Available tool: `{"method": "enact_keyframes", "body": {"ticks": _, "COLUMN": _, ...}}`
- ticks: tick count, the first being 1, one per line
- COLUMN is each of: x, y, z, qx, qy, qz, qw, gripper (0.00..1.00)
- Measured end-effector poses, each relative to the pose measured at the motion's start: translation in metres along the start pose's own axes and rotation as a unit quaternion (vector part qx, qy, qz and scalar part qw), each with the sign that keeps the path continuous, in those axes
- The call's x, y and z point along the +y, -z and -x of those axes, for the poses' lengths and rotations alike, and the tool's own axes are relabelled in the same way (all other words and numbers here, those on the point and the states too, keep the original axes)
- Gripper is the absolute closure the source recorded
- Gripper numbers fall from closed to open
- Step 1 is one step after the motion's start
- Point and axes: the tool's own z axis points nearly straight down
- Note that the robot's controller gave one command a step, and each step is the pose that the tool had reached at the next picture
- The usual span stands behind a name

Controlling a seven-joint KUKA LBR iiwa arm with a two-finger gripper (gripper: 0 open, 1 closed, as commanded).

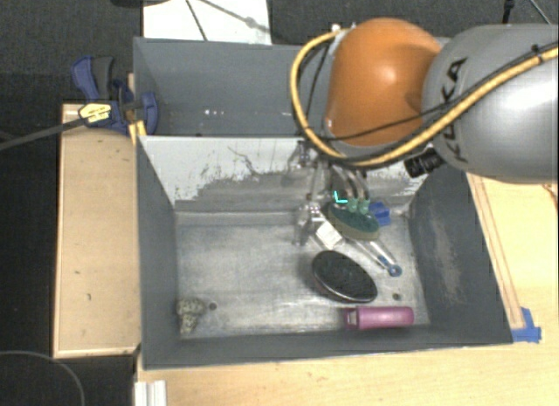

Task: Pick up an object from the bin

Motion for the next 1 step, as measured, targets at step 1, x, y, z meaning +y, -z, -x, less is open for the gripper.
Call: {"method": "enact_keyframes", "body": {"ticks": 1, "x": -0.0472, "y": -0.1138, "z": -0.0177, "qx": -0.0007, "qy": 0.171, "qz": 0.0, "qw": 0.9852, "gripper": 0.0}}
